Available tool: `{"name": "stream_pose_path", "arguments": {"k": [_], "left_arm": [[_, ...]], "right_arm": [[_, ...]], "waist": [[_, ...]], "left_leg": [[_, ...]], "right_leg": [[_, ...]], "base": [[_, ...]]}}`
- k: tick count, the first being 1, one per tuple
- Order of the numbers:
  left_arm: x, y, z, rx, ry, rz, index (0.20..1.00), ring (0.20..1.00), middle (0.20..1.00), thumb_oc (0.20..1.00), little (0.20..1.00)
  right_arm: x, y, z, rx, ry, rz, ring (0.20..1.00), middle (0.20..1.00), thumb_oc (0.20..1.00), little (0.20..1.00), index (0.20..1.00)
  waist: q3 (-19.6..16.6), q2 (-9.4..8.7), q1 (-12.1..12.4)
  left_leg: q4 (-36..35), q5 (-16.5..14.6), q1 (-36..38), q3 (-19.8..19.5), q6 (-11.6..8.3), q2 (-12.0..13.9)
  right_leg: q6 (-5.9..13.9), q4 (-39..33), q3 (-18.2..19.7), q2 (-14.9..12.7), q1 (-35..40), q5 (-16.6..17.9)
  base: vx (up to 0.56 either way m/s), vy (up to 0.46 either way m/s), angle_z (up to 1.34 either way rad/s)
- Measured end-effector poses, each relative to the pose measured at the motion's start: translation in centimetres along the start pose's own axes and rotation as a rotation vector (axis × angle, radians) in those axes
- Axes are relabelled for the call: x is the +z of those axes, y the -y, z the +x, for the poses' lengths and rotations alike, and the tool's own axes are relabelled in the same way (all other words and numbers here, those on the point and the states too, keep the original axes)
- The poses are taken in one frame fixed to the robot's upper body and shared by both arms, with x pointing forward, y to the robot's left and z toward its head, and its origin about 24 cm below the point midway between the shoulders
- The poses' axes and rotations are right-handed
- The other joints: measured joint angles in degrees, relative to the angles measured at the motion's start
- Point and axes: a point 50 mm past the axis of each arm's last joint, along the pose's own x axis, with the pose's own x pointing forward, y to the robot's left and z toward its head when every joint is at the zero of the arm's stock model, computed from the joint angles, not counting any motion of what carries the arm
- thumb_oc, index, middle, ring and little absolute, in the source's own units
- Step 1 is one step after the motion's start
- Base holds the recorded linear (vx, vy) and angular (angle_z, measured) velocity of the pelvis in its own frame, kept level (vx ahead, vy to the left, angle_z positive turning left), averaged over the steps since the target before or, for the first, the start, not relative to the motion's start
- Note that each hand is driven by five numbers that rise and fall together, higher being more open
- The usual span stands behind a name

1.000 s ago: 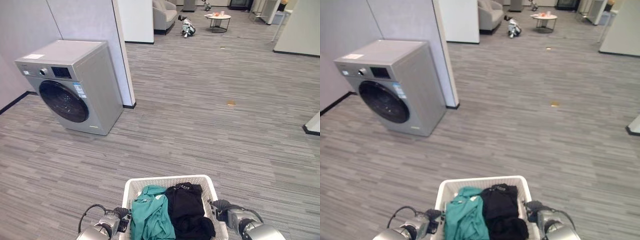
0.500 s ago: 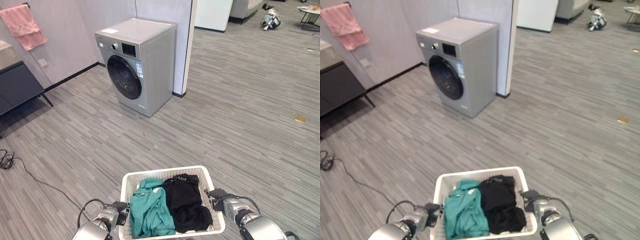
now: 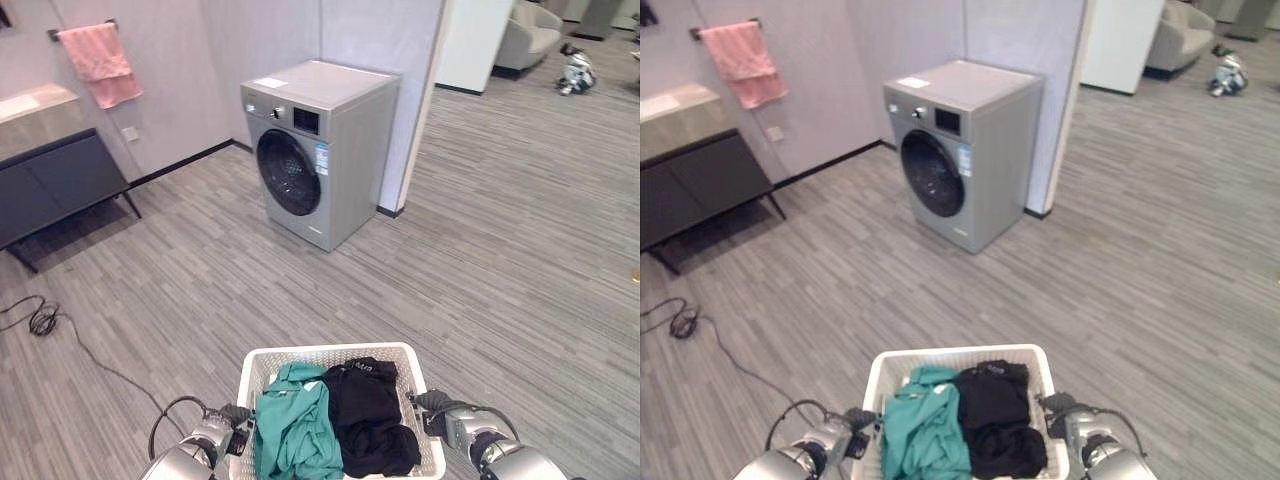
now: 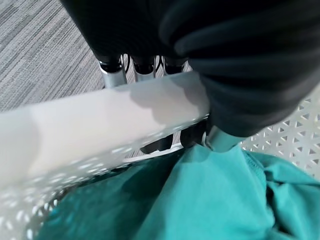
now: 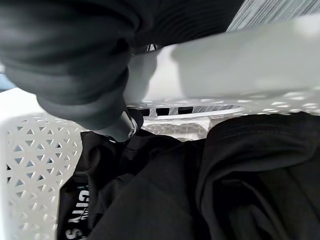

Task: Grab the laundry basket,head to the washer,open it,put in the laundry and shut it.

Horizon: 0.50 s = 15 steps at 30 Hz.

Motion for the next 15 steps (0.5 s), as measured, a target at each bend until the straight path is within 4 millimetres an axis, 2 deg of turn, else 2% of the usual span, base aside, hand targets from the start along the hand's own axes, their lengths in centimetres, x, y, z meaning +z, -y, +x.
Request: {"name": "stream_pose_path", "arguments": {"k": [1,2,3,4,5,6,7,9,11,12,13,14,15], "left_arm": [[0.8,0.0,0.0,0.0,0.021,0.003,0.2,0.2,0.2,0.2,0.2],[1.3,0.1,0.0,-0.002,0.031,0.012,0.2,0.2,0.2,0.2,0.2],[1.3,0.0,0.0,0.001,0.032,0.013,0.2,0.2,0.2,0.2,0.2],[1.6,-0.2,0.0,0.008,0.03,-0.003,0.2,0.2,0.2,0.2,0.2],[2.1,-0.4,0.0,0.012,0.042,-0.007,0.2,0.2,0.2,0.2,0.2],[2.9,-0.3,0.0,0.01,0.06,-0.002,0.2,0.2,0.2,0.2,0.2],[3.1,-0.3,0.0,0.012,0.059,-0.002,0.2,0.2,0.2,0.2,0.2],[3.1,-0.3,0.0,0.011,0.06,-0.005,0.2,0.2,0.2,0.2,0.2],[2.7,-0.1,0.0,0.006,0.058,-0.017,0.2,0.2,0.2,0.2,0.2],[2.8,0.3,0.0,-0.004,0.063,-0.014,0.2,0.2,0.2,0.2,0.2],[2.8,0.8,0.0,-0.009,0.074,-0.015,0.2,0.2,0.2,0.2,0.2],[2.9,1.3,-0.1,-0.022,0.075,-0.01,0.2,0.2,0.2,0.2,0.2],[2.5,1.8,0.0,-0.034,0.061,-0.009,0.2,0.2,0.2,0.2,0.2]], "right_arm": [[0.5,-0.1,0.1,-0.008,0.007,0.007,0.2,0.2,0.2,0.2,0.2],[0.5,-0.1,0.1,-0.012,0.006,0.007,0.2,0.2,0.2,0.2,0.2],[0.9,-0.1,0.1,-0.011,0.014,0.006,0.2,0.2,0.2,0.2,0.2],[1.4,-0.3,0.1,-0.006,0.041,0.006,0.2,0.2,0.2,0.2,0.2],[1.7,-0.2,0.2,-0.009,0.052,0.008,0.2,0.2,0.2,0.2,0.2],[2.1,0.0,0.1,-0.018,0.064,0.013,0.2,0.2,0.2,0.2,0.2],[2.4,-0.1,0.1,-0.02,0.069,0.012,0.2,0.2,0.2,0.2,0.2],[2.7,-0.1,0.2,-0.022,0.081,0.013,0.2,0.2,0.2,0.2,0.2],[2.5,0.1,0.1,-0.027,0.078,0.02,0.2,0.2,0.2,0.2,0.2],[2.4,0.4,0.1,-0.036,0.074,0.03,0.2,0.2,0.2,0.2,0.2],[1.9,1.2,0.0,-0.057,0.066,0.036,0.2,0.2,0.2,0.2,0.2],[1.7,1.9,-0.1,-0.07,0.052,0.024,0.2,0.2,0.2,0.2,0.2],[1.5,2.2,-0.1,-0.079,0.035,0.036,0.2,0.2,0.2,0.2,0.2]], "waist": [[0.3,-0.85,-0.03],[0.31,-1.06,0.37],[0.38,-0.99,0.58],[0.95,-0.87,-0.03],[1.24,-1.21,-0.43],[1.72,-1.75,-0.74],[1.78,-2.01,-1.01],[1.8,-3.12,-1.69],[1.58,-3.27,-2.62],[1.58,-2.47,-3.23],[1.19,-1.61,-4.12],[0.49,-0.76,-4.02],[0.33,-0.86,-3.34]], "left_leg": [[-0.04,0.06,0.21,0.21,-0.16,-0.44],[-0.33,-0.28,0.3,0.67,0.11,-0.68],[-0.82,-0.74,0.68,0.78,0.17,-0.86],[-0.63,-1.75,0.91,0.44,0.13,-0.64],[-0.91,-1.47,1.63,0.04,-0.47,-0.79],[-1.02,-2.78,3.09,-0.21,-1.34,-0.84],[-0.61,-4.15,3.53,-0.36,-1.19,-1.12],[-1.43,-5.63,6.26,-0.87,-1.48,-1.97],[-1.51,-7.72,9.79,-2.63,-2.45,-2.07],[-1.65,-8.86,11.4,-3.3,-2.53,-0.88],[3.06,-11.16,12.12,-6.32,-3.98,1.4],[5.64,-10.8,12.1,-6.99,-4.78,2.12],[10.57,-9.36,11.14,-7.19,-6.72,3.15]], "right_leg": [[-0.32,-2.32,-2.63,-0.28,-1.55,-0.03],[-1.26,-5.12,-8.03,-2.05,-3.08,0.14],[-0.9,-8.32,-10.8,-2.46,-4.39,0.52],[0.69,-16.6,-7.17,-0.09,-6.23,3.19],[0.9,-21.01,-5.98,0.84,-6.56,5.69],[0.59,-24.87,-6.59,0.73,-7.61,10.13],[0.94,-29.45,-6.99,0.48,-8.28,14.1],[1.82,-35.55,-9.79,-1.5,-8.82,17.65],[1.41,-34.51,-9.23,-2.85,-7.69,18.05],[0.49,-32.21,-9.38,-2.26,-7.18,21.34],[-1.31,-28.17,-8.16,-0.78,-5.84,22.79],[-2.52,-28.52,-8.59,0.15,-4.09,21.61],[-3.46,-29.66,-9.25,0.73,-1.07,20.62]], "base": [[0.3,-0.085,0.72],[0.31,-0.106,-0.09],[0.37,-0.101,-0.27],[0.38,-0.085,-0.08],[0.35,-0.066,0.07],[0.34,-0.065,0.2],[0.35,-0.067,0.11],[0.25,-0.06,0.11],[0.41,-0.175,0.33],[0.43,-0.199,0.93],[0.39,-0.196,0.95],[0.53,-0.277,0.96],[0.5,-0.303,0.44]]}}
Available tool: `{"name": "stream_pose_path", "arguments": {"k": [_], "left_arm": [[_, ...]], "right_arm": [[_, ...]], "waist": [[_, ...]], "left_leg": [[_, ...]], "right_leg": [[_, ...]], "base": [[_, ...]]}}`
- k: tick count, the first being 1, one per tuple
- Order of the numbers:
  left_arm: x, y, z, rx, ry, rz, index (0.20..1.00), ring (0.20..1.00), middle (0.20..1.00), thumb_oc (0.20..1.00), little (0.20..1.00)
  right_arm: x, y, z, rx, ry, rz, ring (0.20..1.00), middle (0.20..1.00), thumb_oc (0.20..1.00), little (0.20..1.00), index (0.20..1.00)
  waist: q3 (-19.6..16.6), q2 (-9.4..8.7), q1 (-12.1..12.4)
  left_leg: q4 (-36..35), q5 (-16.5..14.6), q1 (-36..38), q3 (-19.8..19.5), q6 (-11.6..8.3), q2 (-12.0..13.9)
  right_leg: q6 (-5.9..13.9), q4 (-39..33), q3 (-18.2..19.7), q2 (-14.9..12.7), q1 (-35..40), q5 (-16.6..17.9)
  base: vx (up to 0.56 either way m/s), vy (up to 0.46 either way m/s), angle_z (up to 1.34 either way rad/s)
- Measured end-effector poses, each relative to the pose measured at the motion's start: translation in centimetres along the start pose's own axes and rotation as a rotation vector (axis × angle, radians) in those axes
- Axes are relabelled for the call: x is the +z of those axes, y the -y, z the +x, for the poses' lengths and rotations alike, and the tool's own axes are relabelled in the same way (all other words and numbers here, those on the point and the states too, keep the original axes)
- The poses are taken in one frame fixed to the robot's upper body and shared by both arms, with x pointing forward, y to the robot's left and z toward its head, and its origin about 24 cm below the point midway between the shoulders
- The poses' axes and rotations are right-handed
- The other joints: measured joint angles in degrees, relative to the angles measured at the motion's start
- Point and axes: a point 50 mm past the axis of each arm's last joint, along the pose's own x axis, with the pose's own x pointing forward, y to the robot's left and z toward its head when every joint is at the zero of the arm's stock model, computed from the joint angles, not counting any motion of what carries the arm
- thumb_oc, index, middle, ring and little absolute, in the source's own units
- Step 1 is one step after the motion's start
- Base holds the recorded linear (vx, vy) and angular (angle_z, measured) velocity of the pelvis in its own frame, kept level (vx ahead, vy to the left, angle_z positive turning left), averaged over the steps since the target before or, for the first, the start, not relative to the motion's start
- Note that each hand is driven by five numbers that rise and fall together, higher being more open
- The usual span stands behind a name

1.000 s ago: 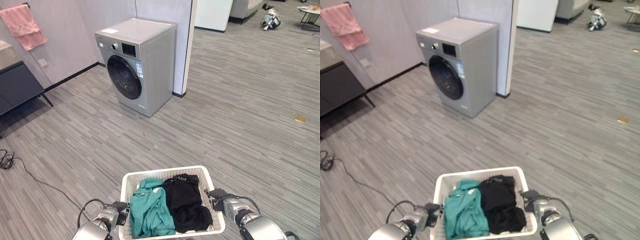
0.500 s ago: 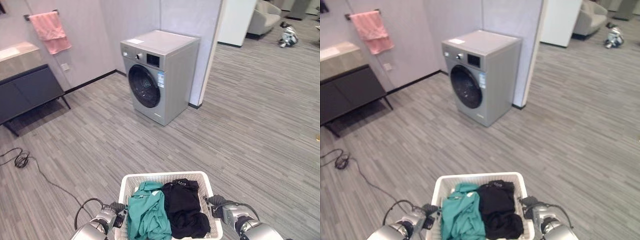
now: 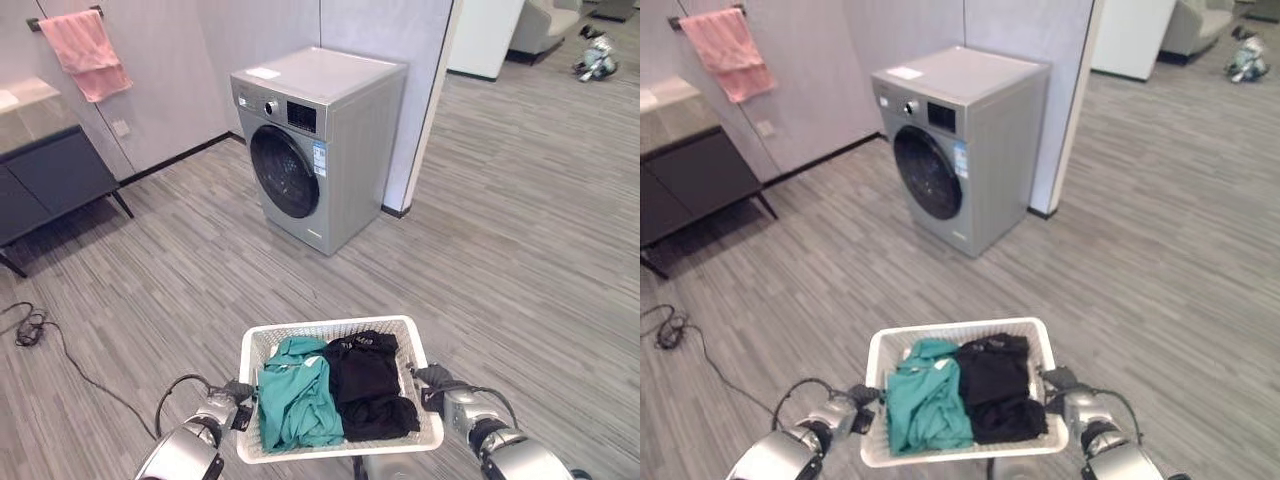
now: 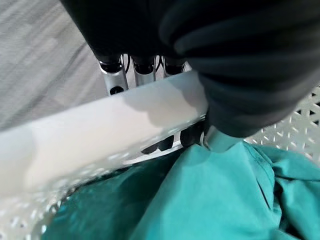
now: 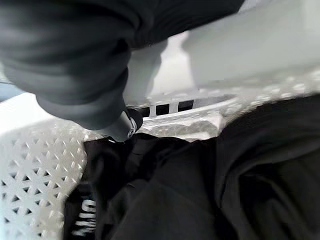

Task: Grab the laundry basket,head to the washer,open it,put in the laundry and shut it.

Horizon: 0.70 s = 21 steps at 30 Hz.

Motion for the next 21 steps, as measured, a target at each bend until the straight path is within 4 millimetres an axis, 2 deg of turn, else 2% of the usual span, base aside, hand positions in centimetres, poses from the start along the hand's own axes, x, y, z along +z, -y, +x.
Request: {"name": "stream_pose_path", "arguments": {"k": [1,3,4,5,6,8,9,10,11,12,13,14,15,16,18,19,20,21], "left_arm": [[-1.5,1.0,-0.1,-0.022,-0.041,-0.006,0.2,0.2,0.2,0.2,0.2],[-3.2,1.5,-0.2,-0.035,-0.092,-0.015,0.2,0.2,0.2,0.2,0.2],[-3.4,1.5,-0.2,-0.035,-0.099,-0.015,0.2,0.2,0.2,0.2,0.2],[-3.4,1.4,-0.2,-0.033,-0.105,-0.014,0.2,0.2,0.2,0.2,0.2],[-3.0,0.6,-0.2,-0.008,-0.081,-0.037,0.2,0.2,0.2,0.2,0.2],[-2.4,-0.5,-0.1,0.016,-0.063,-0.022,0.2,0.2,0.2,0.2,0.2],[-2.4,-0.6,-0.1,0.018,-0.069,-0.022,0.2,0.2,0.2,0.2,0.2],[-2.1,-0.5,-0.1,0.015,-0.062,-0.022,0.2,0.2,0.2,0.2,0.2],[-1.8,-0.3,-0.1,0.01,-0.049,-0.025,0.2,0.2,0.2,0.2,0.2],[-1.7,-0.3,-0.1,0.01,-0.042,-0.032,0.2,0.2,0.2,0.2,0.2],[-1.6,-0.3,-0.1,0.007,-0.03,-0.029,0.2,0.2,0.2,0.2,0.2],[-1.4,-0.4,-0.1,0.009,-0.027,-0.035,0.2,0.2,0.2,0.2,0.2],[-0.7,-0.5,0.0,0.01,0.004,-0.053,0.2,0.2,0.2,0.2,0.2],[-0.4,-0.6,0.0,0.013,0.02,-0.062,0.2,0.2,0.2,0.2,0.2],[-0.4,-1.7,-0.1,0.041,0.021,-0.081,0.2,0.2,0.2,0.2,0.2],[-0.4,-1.9,-0.1,0.046,0.021,-0.092,0.2,0.2,0.2,0.2,0.2],[-0.5,-2.3,-0.1,0.056,0.019,-0.091,0.2,0.2,0.2,0.2,0.2],[-1.4,-2.3,-0.1,0.056,-0.006,-0.091,0.2,0.2,0.2,0.2,0.2]], "right_arm": [[-1.0,0.1,-0.1,-0.005,-0.042,-0.011,0.2,0.2,0.2,0.2,0.2],[-2.0,0.2,-0.2,0.002,-0.069,-0.037,0.2,0.2,0.2,0.2,0.2],[-2.4,0.2,-0.3,0.002,-0.078,-0.048,0.2,0.2,0.2,0.2,0.2],[-2.5,0.2,-0.3,0.004,-0.08,-0.052,0.2,0.2,0.2,0.2,0.2],[-2.4,-0.3,-0.3,0.011,-0.076,-0.058,0.2,0.2,0.2,0.2,0.2],[-2.3,-1.1,-0.2,0.029,-0.075,-0.061,0.2,0.2,0.2,0.2,0.2],[-2.1,-1.2,-0.2,0.032,-0.068,-0.062,0.2,0.2,0.2,0.2,0.2],[-2.0,-1.4,-0.2,0.035,-0.063,-0.062,0.2,0.2,0.2,0.2,0.2],[-1.2,-1.1,-0.1,0.029,-0.044,-0.072,0.2,0.2,0.2,0.2,0.2],[-0.6,-1.2,0.0,0.033,-0.029,-0.09,0.2,0.2,0.2,0.2,0.2],[0.1,-1.3,-0.1,0.031,0.001,-0.155,0.2,0.2,0.2,0.2,0.2],[1.1,-1.2,-0.1,0.04,0.037,-0.191,0.2,0.2,0.2,0.2,0.2],[2.3,-1.3,-0.1,0.043,0.08,-0.193,0.2,0.2,0.2,0.2,0.2],[2.8,-1.4,-0.1,0.041,0.101,-0.187,0.2,0.2,0.2,0.2,0.2],[3.6,-1.9,-0.2,0.06,0.137,-0.203,0.2,0.2,0.2,0.2,0.2],[3.5,-2.3,-0.2,0.073,0.135,-0.207,0.2,0.2,0.2,0.2,0.2],[3.2,-2.5,-0.2,0.077,0.13,-0.205,0.2,0.2,0.2,0.2,0.2],[2.5,-2.7,-0.2,0.085,0.104,-0.214,0.2,0.2,0.2,0.2,0.2]], "waist": [[-0.95,-1.0,0.14],[-1.83,-1.62,0.07],[-1.69,-2.38,0.08],[-1.67,-2.58,0.2],[-0.79,-4.67,0.18],[-0.29,-7.42,0.14],[-0.36,-8.08,0.12],[-0.14,-8.19,0.19],[0.16,-7.33,0.38],[0.57,-6.47,0.42],[0.29,-5.52,0.75],[0.23,-4.28,1.35],[1.68,-4.02,2.55],[1.84,-3.73,3.58],[1.94,-3.81,4.22],[1.91,-4.25,4.25],[1.85,-4.19,4.26],[1.62,-3.7,4.47]], "left_leg": [[10.3,1.89,-3.56,0.06,-3.93,0.42],[22.1,6.84,-8.2,-0.59,-9.84,1.48],[29.67,10.38,-12.33,-0.83,-11.31,2.08],[38.99,14.58,-18.83,-0.05,-11.75,3.09],[42.92,13.53,-24.35,2.34,-10.06,3.9],[39.08,11.36,-27.76,8.77,-6.54,5.38],[33.7,10.72,-28.8,11.82,-5.27,5.79],[27.16,10.61,-30.03,13.5,-4.9,5.4],[8.68,12.48,-30.12,15.86,-3.6,4.48],[1.91,13.58,-30.3,16.28,-3.68,4.47],[-5.55,16.08,-31.41,11.15,-5.02,2.47],[-13.79,16.32,-31.14,4.96,-6.08,1.17],[-13.54,17.5,-31.93,4.61,-5.77,1.01],[-13.52,18.06,-32.85,5.19,-5.51,0.81],[-12.42,19.03,-33.8,9.66,-4.06,0.53],[-10.22,19.32,-33.91,13.33,-3.06,0.48],[-8.49,19.65,-33.77,14.62,-1.19,0.38],[-9.8,20.06,-30.52,14.12,3.11,-0.94]], "right_leg": [[-0.99,-3.27,-0.65,0.35,4.34,-0.35],[-2.96,-7.11,-1.36,1.32,8.87,-0.88],[-4.8,-8.37,-1.75,1.5,10.18,-0.66],[-5.95,-8.51,-2.02,2.0,10.57,-1.5],[-7.5,-9.08,-2.23,1.66,12.07,-1.69],[-8.8,-9.46,-2.09,0.9,14.5,-2.81],[-8.85,-9.49,-1.82,0.5,15.32,-4.1],[-8.29,-9.56,-1.91,0.46,16.16,-5.32],[-7.82,-9.97,-1.97,1.35,17.36,-6.53],[-7.67,-10.02,-1.84,2.31,18.37,-7.37],[-6.13,-9.62,-0.4,3.79,19.91,-9.93],[-7.19,-9.59,0.22,4.74,20.03,-10.84],[-8.47,-9.6,0.82,5.17,21.32,-10.23],[-8.69,-9.57,1.64,5.44,21.92,-10.28],[-7.06,-9.56,2.86,5.25,24.81,-12.11],[-5.16,-9.53,3.46,4.83,25.85,-13.36],[-4.74,-9.54,3.55,4.68,26.91,-13.69],[-4.09,-9.52,5.27,4.46,29.69,-14.07]], "base": [[0.3,-0.235,0.23],[0.2,-0.225,0.2],[0.23,-0.269,0.24],[0.23,-0.199,0.12],[0.31,-0.233,0.01],[0.27,-0.077,-0.09],[0.25,-0.018,-0.07],[0.16,0.0,-0.03],[0.37,-0.001,-0.04],[0.43,-0.004,-0.13],[0.54,-0.001,-0.26],[0.33,0.007,-0.39],[0.2,0.01,-0.56],[0.41,0.071,-0.61],[0.4,0.089,-0.48],[0.29,0.093,-0.28],[0.61,0.238,-0.35],[0.46,0.187,-0.43]]}}
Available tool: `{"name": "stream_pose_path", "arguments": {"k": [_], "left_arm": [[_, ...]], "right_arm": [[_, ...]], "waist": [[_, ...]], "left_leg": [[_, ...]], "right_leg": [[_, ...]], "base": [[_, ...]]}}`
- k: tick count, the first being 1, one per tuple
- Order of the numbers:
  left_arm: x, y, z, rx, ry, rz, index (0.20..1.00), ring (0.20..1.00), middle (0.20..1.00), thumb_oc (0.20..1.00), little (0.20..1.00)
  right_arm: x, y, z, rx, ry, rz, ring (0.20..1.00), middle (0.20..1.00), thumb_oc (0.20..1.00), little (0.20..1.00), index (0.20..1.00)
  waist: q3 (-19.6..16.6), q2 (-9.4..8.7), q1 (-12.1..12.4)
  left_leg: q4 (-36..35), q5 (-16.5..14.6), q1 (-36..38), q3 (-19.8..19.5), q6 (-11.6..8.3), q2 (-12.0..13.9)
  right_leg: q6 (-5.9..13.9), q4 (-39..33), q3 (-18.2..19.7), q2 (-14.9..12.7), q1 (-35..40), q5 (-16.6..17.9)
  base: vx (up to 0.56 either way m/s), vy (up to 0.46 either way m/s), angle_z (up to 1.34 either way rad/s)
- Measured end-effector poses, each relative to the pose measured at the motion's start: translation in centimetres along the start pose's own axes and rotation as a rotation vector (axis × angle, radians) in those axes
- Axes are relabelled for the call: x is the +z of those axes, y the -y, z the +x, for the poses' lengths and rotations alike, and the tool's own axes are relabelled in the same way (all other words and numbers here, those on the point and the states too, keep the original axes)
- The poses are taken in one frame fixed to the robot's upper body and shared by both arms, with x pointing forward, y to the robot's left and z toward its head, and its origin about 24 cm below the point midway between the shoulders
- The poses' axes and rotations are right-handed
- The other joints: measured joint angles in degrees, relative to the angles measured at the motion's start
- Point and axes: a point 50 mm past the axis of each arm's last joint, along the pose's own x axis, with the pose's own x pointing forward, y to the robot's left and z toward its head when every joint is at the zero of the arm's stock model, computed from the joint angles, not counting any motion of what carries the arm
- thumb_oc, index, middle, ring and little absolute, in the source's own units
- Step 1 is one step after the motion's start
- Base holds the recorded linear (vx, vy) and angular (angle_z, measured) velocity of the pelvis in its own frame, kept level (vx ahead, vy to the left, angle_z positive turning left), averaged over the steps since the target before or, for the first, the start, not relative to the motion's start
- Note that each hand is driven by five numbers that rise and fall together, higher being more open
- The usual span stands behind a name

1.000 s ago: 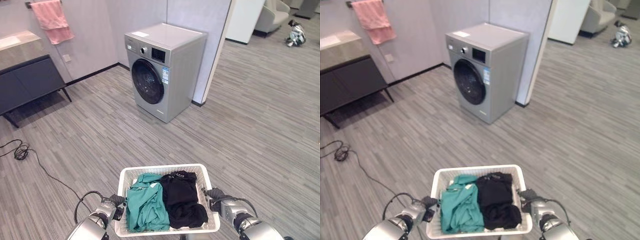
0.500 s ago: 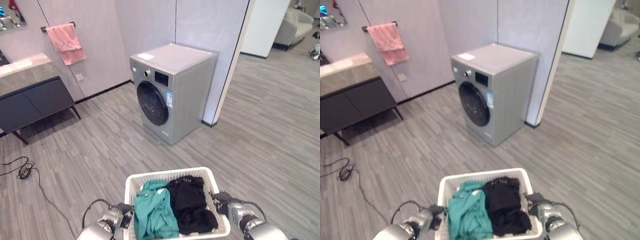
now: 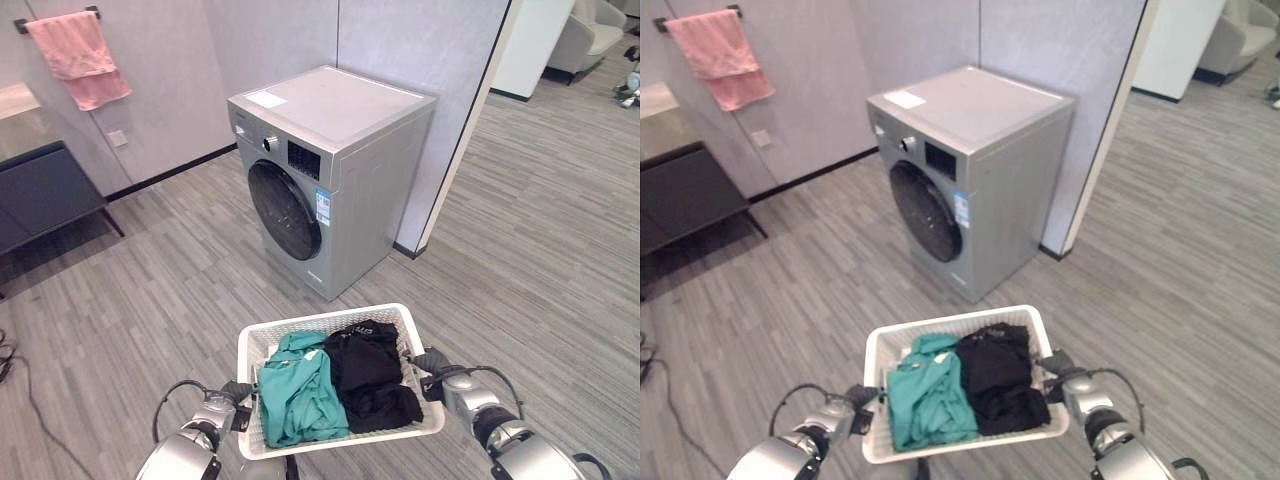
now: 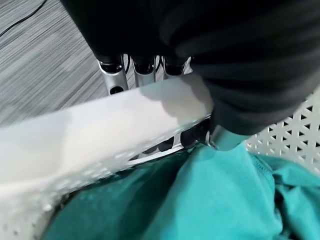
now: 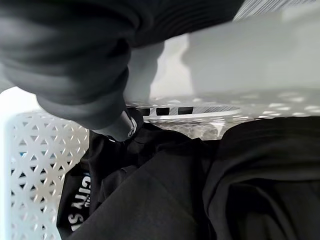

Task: Grab the laundry basket,head to the washer,open it,put in the laundry and shut it.

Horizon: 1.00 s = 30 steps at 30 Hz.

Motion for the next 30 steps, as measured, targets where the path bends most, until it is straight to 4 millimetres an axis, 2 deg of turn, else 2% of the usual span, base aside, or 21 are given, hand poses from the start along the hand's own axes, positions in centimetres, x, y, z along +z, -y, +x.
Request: {"name": "stream_pose_path", "arguments": {"k": [1,2,3,5,7,8,10,12,14,15,16,17,18,19,21,22,23,26,27,29,30], "left_arm": [[-1.0,0.2,0.0,-0.004,-0.029,-0.002,0.2,0.2,0.2,0.2,0.2],[-2.1,0.5,-0.1,-0.012,-0.058,0.0,0.2,0.2,0.2,0.2,0.2],[-2.7,0.1,-0.2,0.0,-0.065,0.001,0.2,0.2,0.2,0.2,0.2],[-3.0,-0.4,-0.2,0.006,-0.081,0.015,0.2,0.2,0.2,0.2,0.2],[-3.2,-0.4,-0.3,0.007,-0.091,0.029,0.2,0.2,0.2,0.2,0.2],[-3.4,-0.3,-0.3,0.004,-0.098,0.028,0.2,0.2,0.2,0.2,0.2],[-3.5,-0.5,-0.3,0.007,-0.101,0.029,0.2,0.2,0.2,0.2,0.2],[-3.2,-0.4,-0.3,0.002,-0.09,0.058,0.2,0.2,0.2,0.2,0.2],[-3.4,0.2,-0.3,-0.011,-0.094,0.049,0.2,0.2,0.2,0.2,0.2],[-3.2,-0.3,-0.3,0.002,-0.088,0.053,0.2,0.2,0.2,0.2,0.2],[-3.0,-0.1,-0.2,-0.004,-0.081,0.053,0.2,0.2,0.2,0.2,0.2],[-2.4,-0.5,-0.2,0.006,-0.065,0.056,0.2,0.2,0.2,0.2,0.2],[-2.0,-0.5,-0.1,0.006,-0.058,0.053,0.2,0.2,0.2,0.2,0.2],[-1.9,-0.7,-0.1,0.011,-0.055,0.049,0.2,0.2,0.2,0.2,0.2],[-2.1,-0.9,-0.2,0.018,-0.059,0.046,0.2,0.2,0.2,0.2,0.2],[-2.5,-1.0,-0.2,0.019,-0.068,0.041,0.2,0.2,0.2,0.2,0.2],[-2.6,-0.9,-0.2,0.018,-0.076,0.027,0.2,0.2,0.2,0.2,0.2],[-3.4,-0.9,-0.3,0.02,-0.091,0.025,0.2,0.2,0.2,0.2,0.2],[-3.7,-0.8,-0.3,0.016,-0.099,0.024,0.2,0.2,0.2,0.2,0.2],[-4.7,0.2,-0.5,-0.007,-0.126,0.015,0.2,0.2,0.2,0.2,0.2],[-4.9,0.4,-0.5,-0.013,-0.13,0.007,0.2,0.2,0.2,0.2,0.2]], "right_arm": [[-0.6,-0.2,-0.1,0.004,-0.02,-0.003,0.2,0.2,0.2,0.2,0.2],[-1.7,-0.6,-0.2,0.012,-0.042,-0.006,0.2,0.2,0.2,0.2,0.2],[-2.6,-1.2,-0.4,0.022,-0.063,0.004,0.2,0.2,0.2,0.2,0.2],[-4.2,-1.6,-0.8,0.037,-0.101,0.006,0.2,0.2,0.2,0.2,0.2],[-4.6,-1.7,-0.8,0.037,-0.113,0.002,0.2,0.2,0.2,0.2,0.2],[-4.5,-2.0,-0.8,0.044,-0.111,0.007,0.2,0.2,0.2,0.2,0.2],[-4.5,-2.1,-0.8,0.048,-0.11,0.006,0.2,0.2,0.2,0.2,0.2],[-4.2,-1.9,-0.7,0.039,-0.102,0.011,0.2,0.2,0.2,0.2,0.2],[-4.2,-2.1,-0.7,0.04,-0.101,0.008,0.2,0.2,0.2,0.2,0.2],[-3.9,-1.7,-0.7,0.028,-0.091,0.012,0.2,0.2,0.2,0.2,0.2],[-3.7,-1.8,-0.6,0.032,-0.077,0.012,0.2,0.2,0.2,0.2,0.2],[-2.8,-1.9,-0.5,0.036,-0.051,0.008,0.2,0.2,0.2,0.2,0.2],[-2.7,-1.8,-0.5,0.033,-0.046,0.008,0.2,0.2,0.2,0.2,0.2],[-2.6,-1.8,-0.5,0.036,-0.041,0.007,0.2,0.2,0.2,0.2,0.2],[-2.4,-2.2,-0.4,0.045,-0.037,0.008,0.2,0.2,0.2,0.2,0.2],[-2.4,-2.3,-0.4,0.049,-0.038,0.008,0.2,0.2,0.2,0.2,0.2],[-2.5,-2.3,-0.4,0.049,-0.043,0.004,0.2,0.2,0.2,0.2,0.2],[-2.9,-2.6,-0.5,0.056,-0.051,0.008,0.2,0.2,0.2,0.2,0.2],[-3.3,-2.6,-0.6,0.054,-0.066,0.009,0.2,0.2,0.2,0.2,0.2],[-3.8,-1.7,-0.7,0.035,-0.086,0.0,0.2,0.2,0.2,0.2,0.2],[-3.8,-1.7,-0.7,0.034,-0.085,-0.005,0.2,0.2,0.2,0.2,0.2]], "waist": [[-0.64,0.73,0.43],[-2.02,1.96,0.53],[-2.71,0.77,0.34],[-3.92,-1.38,0.14],[-4.11,-1.92,0.32],[-4.0,-1.75,0.78],[-3.97,-1.78,1.41],[-2.53,-0.56,1.92],[-1.4,0.48,2.03],[-0.22,1.08,1.8],[-0.11,1.41,1.38],[0.61,1.78,1.24],[1.27,3.09,0.84],[1.32,3.14,0.6],[1.38,1.87,0.51],[0.88,0.69,0.54],[0.51,0.23,0.38],[-0.09,-1.62,0.27],[-0.27,-1.9,0.42],[-1.42,0.0,1.4],[-1.46,0.06,1.88]], "left_leg": [[-1.5,-1.18,2.91,-0.76,2.09,-0.49],[-2.63,2.07,5.58,-2.0,4.36,-0.1],[-1.92,4.1,6.17,-2.29,4.21,-0.71],[-2.74,2.26,7.98,-2.69,5.2,-3.33],[-2.57,0.31,9.03,-2.61,5.57,-4.74],[-2.55,-0.36,10.7,-2.92,5.81,-4.79],[-2.05,-1.58,11.31,-2.61,5.59,-4.95],[-2.61,-3.39,14.43,-2.99,7.27,-4.65],[-2.15,-5.91,16.15,-3.53,7.27,-4.74],[-2.67,-6.12,17.4,-3.12,7.37,-4.6],[-2.59,-7.09,18.09,-3.42,7.62,-4.49],[-2.66,-7.96,18.94,-3.6,7.38,-4.06],[-2.66,-8.09,19.59,-4.12,6.59,-2.63],[-2.65,-7.81,20.18,-4.38,5.8,-2.22],[-2.66,-8.92,22.2,-4.56,3.96,-2.22],[-2.62,-10.72,23.5,-5.54,3.0,-2.49],[-2.62,-11.55,23.94,-6.25,3.02,-2.47],[-2.54,-12.3,26.03,-7.53,0.75,-2.74],[-2.4,-13.19,27.59,-8.62,-0.49,-2.2],[-0.1,-14.06,29.18,-8.89,-1.73,1.03],[1.82,-14.28,28.87,-8.82,-2.36,1.37]], "right_leg": [[0.73,0.0,1.87,0.18,1.76,-0.44],[1.93,1.1,3.25,1.4,2.78,-2.11],[3.63,4.28,2.84,0.32,2.21,-4.81],[4.89,8.74,3.02,-2.41,1.51,-6.42],[6.04,13.23,3.35,-3.62,0.24,-6.49],[7.57,24.0,2.66,-3.85,-4.02,-8.14],[8.57,27.54,3.02,-4.01,-5.43,-6.24],[10.91,47.68,1.61,-3.35,-14.78,3.68],[10.19,56.44,0.79,-5.4,-21.69,2.63],[9.41,58.0,-2.2,-8.25,-25.55,-1.56],[9.32,54.91,-2.52,-9.07,-28.1,-2.59],[7.97,47.69,-3.62,-10.0,-30.35,-4.47],[7.3,35.15,-8.07,-10.39,-29.18,-4.7],[7.94,27.76,-9.21,-10.01,-29.39,-3.56],[8.27,17.43,-9.11,-9.59,-29.1,0.88],[8.99,11.89,-8.21,-10.26,-30.01,5.92],[9.4,7.54,-7.38,-10.58,-29.84,8.64],[10.11,7.29,-4.77,-11.55,-28.27,12.41],[8.79,6.47,-4.11,-11.27,-26.2,16.11],[5.72,-0.48,-6.31,-8.12,-19.58,17.56],[4.81,-0.11,-6.41,-7.71,-18.84,17.51]], "base": [[0.43,0.194,-0.61],[0.25,0.129,-0.39],[0.25,0.128,-0.16],[0.34,0.194,0.13],[0.3,0.204,0.06],[0.21,0.198,-0.11],[0.17,0.199,-0.08],[0.14,0.226,0.11],[0.15,0.164,0.01],[0.24,0.073,-0.07],[0.32,0.06,-0.06],[0.28,-0.012,0.05],[0.2,-0.064,0.1],[0.13,-0.049,0.25],[0.18,-0.091,0.17],[0.21,-0.116,0.25],[0.13,-0.089,0.29],[0.16,-0.131,0.32],[0.18,-0.134,0.49],[0.15,-0.171,0.36],[0.1,-0.148,0.13]]}}
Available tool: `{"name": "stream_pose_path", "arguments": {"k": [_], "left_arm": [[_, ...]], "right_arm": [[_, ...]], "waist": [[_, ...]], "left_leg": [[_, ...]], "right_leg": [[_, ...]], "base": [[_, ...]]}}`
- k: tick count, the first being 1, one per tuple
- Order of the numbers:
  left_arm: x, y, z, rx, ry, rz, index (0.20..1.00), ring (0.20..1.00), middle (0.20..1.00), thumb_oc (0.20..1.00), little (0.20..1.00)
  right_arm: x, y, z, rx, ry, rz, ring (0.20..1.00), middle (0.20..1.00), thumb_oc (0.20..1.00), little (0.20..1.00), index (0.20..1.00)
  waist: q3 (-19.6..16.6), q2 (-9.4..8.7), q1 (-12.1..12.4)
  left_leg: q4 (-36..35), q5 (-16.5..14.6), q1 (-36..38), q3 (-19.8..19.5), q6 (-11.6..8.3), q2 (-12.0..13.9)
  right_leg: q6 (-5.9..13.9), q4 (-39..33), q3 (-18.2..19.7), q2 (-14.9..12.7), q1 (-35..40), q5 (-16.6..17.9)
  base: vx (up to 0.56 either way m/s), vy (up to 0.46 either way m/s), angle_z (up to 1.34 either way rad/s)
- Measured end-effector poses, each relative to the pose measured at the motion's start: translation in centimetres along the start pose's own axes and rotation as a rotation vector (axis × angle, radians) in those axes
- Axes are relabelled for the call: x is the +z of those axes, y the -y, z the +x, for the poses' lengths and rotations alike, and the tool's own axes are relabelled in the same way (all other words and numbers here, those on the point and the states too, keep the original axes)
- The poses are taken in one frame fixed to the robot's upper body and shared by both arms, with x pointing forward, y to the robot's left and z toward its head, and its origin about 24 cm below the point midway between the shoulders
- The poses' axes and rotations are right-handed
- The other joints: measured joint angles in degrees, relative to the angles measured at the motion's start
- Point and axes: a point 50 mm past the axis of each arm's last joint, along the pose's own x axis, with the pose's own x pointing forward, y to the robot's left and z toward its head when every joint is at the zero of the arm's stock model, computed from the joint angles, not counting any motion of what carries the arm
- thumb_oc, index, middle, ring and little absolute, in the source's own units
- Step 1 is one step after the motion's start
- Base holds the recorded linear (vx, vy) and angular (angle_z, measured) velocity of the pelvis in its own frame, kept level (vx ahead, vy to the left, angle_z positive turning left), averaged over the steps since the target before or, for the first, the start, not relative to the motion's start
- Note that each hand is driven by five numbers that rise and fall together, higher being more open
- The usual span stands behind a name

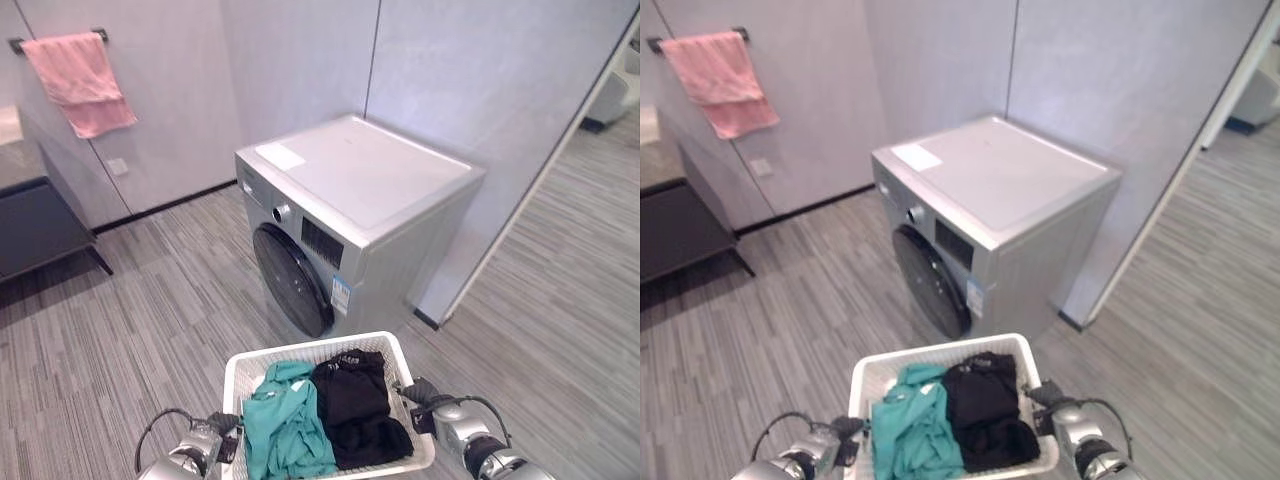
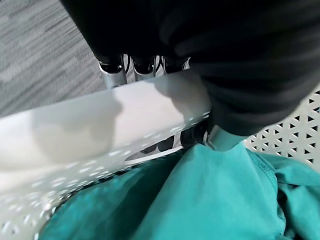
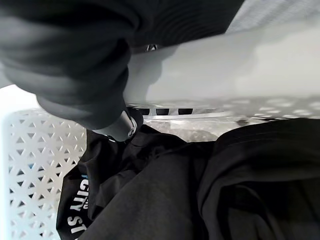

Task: Grab the laundry basket,head to the washer,open it,put in the laundry and shut it.

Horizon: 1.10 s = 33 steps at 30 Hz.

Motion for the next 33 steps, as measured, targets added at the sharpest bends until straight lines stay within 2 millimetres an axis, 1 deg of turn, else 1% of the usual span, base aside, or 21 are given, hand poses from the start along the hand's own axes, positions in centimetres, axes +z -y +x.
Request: {"name": "stream_pose_path", "arguments": {"k": [3,5,6,8,10,11,12,13,14,15,16,17,18,19,20,22,24,25,29,30,33], "left_arm": [[0.2,0.3,0.0,-0.009,0.007,-0.004,0.2,0.2,0.2,0.2,0.2],[0.3,0.7,0.0,-0.018,0.013,-0.004,0.2,0.2,0.2,0.2,0.2],[0.5,0.7,0.0,-0.02,0.016,-0.003,0.2,0.2,0.2,0.2,0.2],[0.3,0.4,0.0,-0.013,0.012,-0.004,0.2,0.2,0.2,0.2,0.2],[0.9,0.1,0.0,-0.004,0.021,-0.01,0.2,0.2,0.2,0.2,0.2],[1.4,0.0,0.0,-0.001,0.034,-0.012,0.2,0.2,0.2,0.2,0.2],[2.1,-0.2,0.0,0.003,0.051,-0.017,0.2,0.2,0.2,0.2,0.2],[3.2,-1.1,0.0,0.023,0.081,-0.018,0.2,0.2,0.2,0.2,0.2],[3.1,-1.1,0.0,0.024,0.078,-0.023,0.2,0.2,0.2,0.2,0.2],[3.1,-1.3,0.0,0.027,0.076,-0.031,0.2,0.2,0.2,0.2,0.2],[3.5,-1.2,-0.1,0.024,0.088,-0.032,0.2,0.2,0.2,0.2,0.2],[3.3,-0.7,0.0,0.013,0.088,-0.03,0.2,0.2,0.2,0.2,0.2],[3.7,0.4,-0.1,-0.017,0.103,-0.025,0.2,0.2,0.2,0.2,0.2],[3.9,-0.1,-0.1,-0.006,0.11,-0.018,0.2,0.2,0.2,0.2,0.2],[3.4,0.1,-0.1,-0.008,0.094,-0.019,0.2,0.2,0.2,0.2,0.2],[3.0,0.0,0.0,-0.006,0.086,-0.023,0.2,0.2,0.2,0.2,0.2],[2.6,0.7,0.0,-0.023,0.075,-0.022,0.2,0.2,0.2,0.2,0.2],[2.2,0.9,0.0,-0.028,0.067,-0.021,0.2,0.2,0.2,0.2,0.2],[1.7,0.6,0.0,-0.02,0.059,-0.014,0.2,0.2,0.2,0.2,0.2],[1.6,0.4,0.0,-0.016,0.062,-0.014,0.2,0.2,0.2,0.2,0.2],[1.5,-0.2,0.0,-0.003,0.061,-0.013,0.2,0.2,0.2,0.2,0.2]], "right_arm": [[0.1,0.4,0.0,-0.005,0.002,-0.008,0.2,0.2,0.2,0.2,0.2],[0.2,0.8,-0.1,-0.01,0.008,-0.013,0.2,0.2,0.2,0.2,0.2],[0.2,1.1,-0.1,-0.014,0.008,-0.018,0.2,0.2,0.2,0.2,0.2],[0.3,0.8,-0.1,-0.004,0.013,-0.022,0.2,0.2,0.2,0.2,0.2],[0.8,0.7,-0.2,0.003,0.032,-0.039,0.2,0.2,0.2,0.2,0.2],[1.2,0.7,-0.2,0.007,0.05,-0.041,0.2,0.2,0.2,0.2,0.2],[1.7,0.7,-0.2,0.01,0.071,-0.046,0.2,0.2,0.2,0.2,0.2],[2.6,0.4,-0.3,0.021,0.109,-0.07,0.2,0.2,0.2,0.2,0.2],[2.9,0.2,-0.4,0.03,0.123,-0.091,0.2,0.2,0.2,0.2,0.2],[3.3,0.3,-0.5,0.033,0.143,-0.102,0.2,0.2,0.2,0.2,0.2],[3.7,0.7,-0.5,0.025,0.155,-0.108,0.2,0.2,0.2,0.2,0.2],[3.6,1.0,-0.6,0.019,0.15,-0.111,0.2,0.2,0.2,0.2,0.2],[3.7,2.4,-0.8,-0.007,0.151,-0.125,0.2,0.2,0.2,0.2,0.2],[3.6,2.2,-0.7,-0.004,0.148,-0.118,0.2,0.2,0.2,0.2,0.2],[3.5,2.0,-0.7,-0.005,0.145,-0.109,0.2,0.2,0.2,0.2,0.2],[3.5,1.5,-0.7,0.01,0.149,-0.111,0.2,0.2,0.2,0.2,0.2],[3.2,1.9,-0.8,-0.001,0.141,-0.104,0.2,0.2,0.2,0.2,0.2],[2.2,2.0,-0.9,-0.004,0.119,-0.091,0.2,0.2,0.2,0.2,0.2],[1.5,1.5,-1.0,0.007,0.107,-0.079,0.2,0.2,0.2,0.2,0.2],[1.5,1.4,-1.1,0.01,0.112,-0.079,0.2,0.2,0.2,0.2,0.2],[1.5,1.0,-1.1,0.021,0.12,-0.085,0.2,0.2,0.2,0.2,0.2]], "waist": [[-0.33,0.16,0.09],[-0.84,1.14,-0.17],[-0.96,1.44,-0.26],[-0.86,0.52,-0.16],[-0.39,-0.43,-0.42],[0.08,-1.13,-0.54],[0.61,-1.78,-0.62],[1.54,-2.66,-0.76],[1.63,-3.17,-1.17],[1.48,-3.12,-1.85],[2.15,-2.94,-2.32],[1.71,-0.95,-1.84],[2.15,4.43,-1.6],[2.68,2.82,-1.6],[3.13,2.86,-1.32],[3.23,1.71,-1.38],[3.2,2.96,-1.76],[3.0,3.78,-2.09],[1.8,4.45,-1.99],[1.68,4.57,-1.62],[1.59,4.49,-1.41]], "left_leg": [[5.02,-0.66,-1.84,0.07,-2.37,0.94],[4.33,-0.28,-2.36,0.44,-2.86,1.82],[5.42,-0.69,-2.83,0.28,-4.0,2.8],[9.21,-0.85,-4.93,-0.5,-5.22,2.85],[17.01,-0.39,-9.83,-0.57,-6.44,2.81],[21.76,0.58,-12.96,-0.41,-7.99,2.69],[26.94,2.42,-16.67,-0.43,-10.78,2.52],[30.77,2.76,-20.34,0.86,-9.54,2.41],[25.56,2.05,-19.84,4.74,-7.71,3.52],[16.68,2.11,-17.94,9.49,-6.98,3.94],[11.15,2.43,-17.88,10.45,-7.11,3.04],[2.98,3.28,-17.29,8.75,-6.29,2.52],[-3.84,3.93,-17.52,4.16,-6.99,7.43],[-4.98,4.71,-16.91,3.29,-7.46,6.85],[-4.65,6.73,-16.76,2.96,-6.9,7.43],[-4.66,7.47,-16.11,3.12,-6.03,5.5],[-4.96,8.03,-13.81,2.86,-5.02,4.06],[-4.85,9.61,-12.36,3.51,-3.12,3.54],[-4.66,8.14,-11.41,6.87,-0.11,-0.07],[-4.65,7.77,-11.33,7.92,1.09,-1.13],[-4.61,7.79,-11.33,8.77,1.85,-1.87]], "right_leg": [[-1.59,0.03,-0.79,0.74,1.46,-1.44],[-2.02,0.01,-1.39,1.66,1.4,-2.14],[-2.23,0.01,-1.74,2.47,1.41,-2.33],[-2.54,0.01,-1.9,2.4,1.43,-2.53],[-2.07,-0.03,-2.39,2.11,1.18,-3.61],[-2.24,-0.03,-2.86,1.56,0.9,-3.74],[-2.3,-0.02,-3.62,1.05,0.59,-3.78],[-2.51,-0.48,-3.95,-0.2,0.38,-3.89],[-2.69,-0.53,-4.64,-0.73,-0.01,-4.4],[-2.72,-0.53,-5.11,-1.03,-0.58,-4.94],[-1.45,-0.57,-4.78,-0.95,-0.77,-6.0],[4.04,-0.59,-4.78,0.21,-1.8,-10.44],[-0.88,10.0,-4.57,4.7,-4.87,-12.52],[-1.99,8.91,-2.8,3.49,-3.32,-10.92],[-1.16,7.61,-1.97,4.0,-2.44,-11.36],[-0.95,6.69,-0.67,3.14,-2.49,-11.01],[-0.16,5.46,1.26,2.79,-1.65,-9.94],[-0.17,4.38,1.18,2.15,-0.18,-9.68],[0.07,5.55,2.88,-1.5,-1.14,-9.24],[1.45,6.79,3.48,-2.69,-1.93,-9.01],[2.01,7.51,4.28,-3.72,-2.57,-9.31]], "base": [[0.06,-0.113,0.08],[0.06,-0.182,0.09],[0.03,-0.171,0.15],[-0.02,-0.17,0.1],[-0.07,-0.129,0.27],[-0.02,-0.059,0.39],[0.08,0.039,0.42],[0.07,0.045,0.33],[0.19,0.12,0.27],[0.18,0.122,0.2],[0.24,0.17,0.11],[0.24,0.221,-0.03],[0.18,0.173,-0.03],[0.19,0.208,-0.06],[0.15,0.162,-0.15],[0.24,0.266,-0.31],[0.2,0.25,-0.48],[0.19,0.273,-0.57],[0.14,0.262,-0.41],[0.09,0.193,-0.23],[0.07,0.127,-0.1]]}}
